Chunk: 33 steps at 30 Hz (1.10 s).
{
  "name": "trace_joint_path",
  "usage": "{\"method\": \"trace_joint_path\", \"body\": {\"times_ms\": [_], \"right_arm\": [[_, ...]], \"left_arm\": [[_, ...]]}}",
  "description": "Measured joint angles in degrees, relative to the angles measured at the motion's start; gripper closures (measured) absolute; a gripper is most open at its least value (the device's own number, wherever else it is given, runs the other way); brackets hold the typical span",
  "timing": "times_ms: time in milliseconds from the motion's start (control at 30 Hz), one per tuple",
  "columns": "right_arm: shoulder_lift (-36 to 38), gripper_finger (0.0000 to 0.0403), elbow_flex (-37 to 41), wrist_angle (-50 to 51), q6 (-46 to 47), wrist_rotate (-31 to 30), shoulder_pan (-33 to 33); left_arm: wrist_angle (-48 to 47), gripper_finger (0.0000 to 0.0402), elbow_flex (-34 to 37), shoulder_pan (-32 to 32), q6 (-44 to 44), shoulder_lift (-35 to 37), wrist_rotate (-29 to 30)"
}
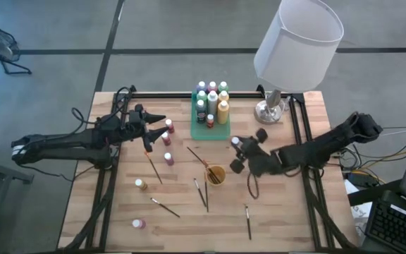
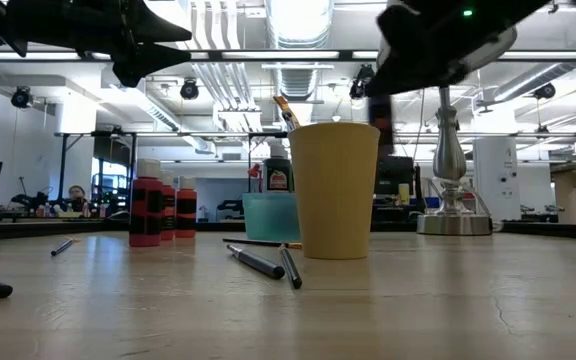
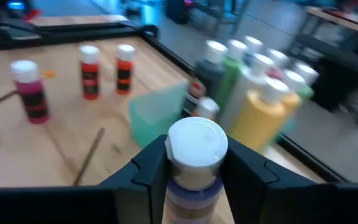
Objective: Pick & Place Paint Supplies
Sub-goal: Put the small purple paint bottle into the green bin
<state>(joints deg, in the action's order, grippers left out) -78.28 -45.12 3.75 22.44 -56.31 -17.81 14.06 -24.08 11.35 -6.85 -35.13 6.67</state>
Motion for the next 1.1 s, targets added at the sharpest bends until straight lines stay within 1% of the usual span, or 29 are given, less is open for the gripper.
{"method": "trace_joint_path", "body": {"times_ms": [67,167,267,367,500,667,933,1100], "right_arm": [[-0.50,0.0284,0.30,-6.31,-6.52,4.67,2.75],[-1.49,0.0289,0.33,-12.27,-11.89,9.98,6.47],[-2.57,0.0291,0.35,-15.34,-13.91,13.13,9.80],[-3.49,0.0285,0.35,-16.58,-14.12,15.44,12.65],[-4.91,0.0280,0.37,-17.19,-13.21,16.68,15.72],[-8.16,0.0292,0.37,-23.18,-13.63,20.75,18.29],[-15.18,0.0279,0.41,-30.26,-11.96,20.82,21.70],[-18.65,0.0293,0.49,-31.17,-9.01,21.56,23.82]], "left_arm": [[0.00,0.0154,0.00,0.00,0.00,-0.01,0.00],[0.00,0.0154,0.00,0.00,0.00,0.00,0.00],[-0.04,0.0154,0.00,0.01,0.01,-0.01,-0.01],[-0.02,0.0154,0.00,0.00,0.38,0.00,0.00],[-0.04,0.0154,0.00,0.00,0.42,-0.01,0.01],[-0.04,0.0154,0.00,0.00,0.42,0.00,-0.01],[-0.05,0.0154,0.00,0.00,0.42,0.01,0.01],[-0.09,0.0154,0.00,0.02,0.42,-0.01,0.01]]}}
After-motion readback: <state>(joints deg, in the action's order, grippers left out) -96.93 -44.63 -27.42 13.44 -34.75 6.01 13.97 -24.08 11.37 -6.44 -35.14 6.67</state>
